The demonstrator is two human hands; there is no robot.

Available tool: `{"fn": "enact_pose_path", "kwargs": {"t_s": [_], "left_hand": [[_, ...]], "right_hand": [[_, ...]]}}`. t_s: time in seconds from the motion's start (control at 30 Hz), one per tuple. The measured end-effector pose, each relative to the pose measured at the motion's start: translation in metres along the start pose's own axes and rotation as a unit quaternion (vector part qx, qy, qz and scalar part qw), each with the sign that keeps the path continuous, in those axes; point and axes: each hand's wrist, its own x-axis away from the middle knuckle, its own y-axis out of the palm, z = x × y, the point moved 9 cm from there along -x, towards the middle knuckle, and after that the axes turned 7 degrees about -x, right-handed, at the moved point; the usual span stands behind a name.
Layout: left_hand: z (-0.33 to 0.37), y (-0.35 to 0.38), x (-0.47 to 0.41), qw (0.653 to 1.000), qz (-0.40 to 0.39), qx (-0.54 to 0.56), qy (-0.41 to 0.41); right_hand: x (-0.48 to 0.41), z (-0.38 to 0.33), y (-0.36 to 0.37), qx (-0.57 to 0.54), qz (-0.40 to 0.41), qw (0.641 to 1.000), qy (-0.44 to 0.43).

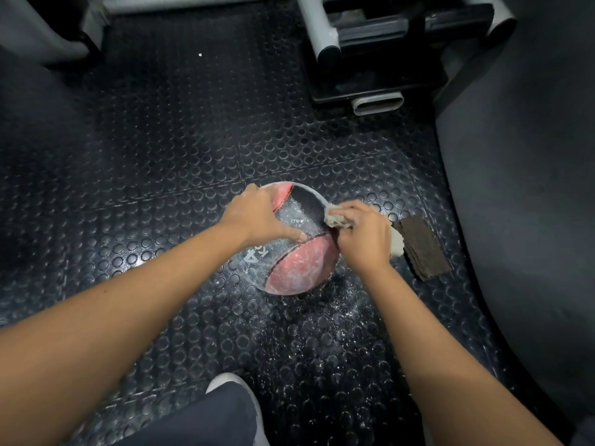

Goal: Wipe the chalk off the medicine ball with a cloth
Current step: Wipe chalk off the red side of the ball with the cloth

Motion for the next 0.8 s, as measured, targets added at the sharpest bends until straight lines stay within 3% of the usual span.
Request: {"fn": "enact_pose_path", "kwargs": {"t_s": [0.17,0.33,0.5,0.67,0.8], "left_hand": [[-0.013,-0.004,-0.005,0.999,0.001,0.048,-0.020],[-0.009,0.001,-0.005,0.999,0.006,0.028,-0.013],[-0.013,-0.003,-0.006,0.998,0.004,0.056,-0.010],[-0.009,0.000,-0.005,0.999,0.006,0.046,0.001],[-0.015,-0.002,-0.008,0.998,0.008,0.055,0.001]], "right_hand": [[0.020,-0.022,0.011,0.004,-0.027,0.998,-0.050],[0.002,-0.009,0.003,0.009,-0.002,1.000,-0.011],[0.012,-0.035,0.013,0.012,-0.035,0.998,-0.051],[0.004,-0.003,0.003,0.023,-0.011,1.000,-0.002],[0.005,-0.022,0.011,0.012,-0.012,0.999,-0.029]]}}
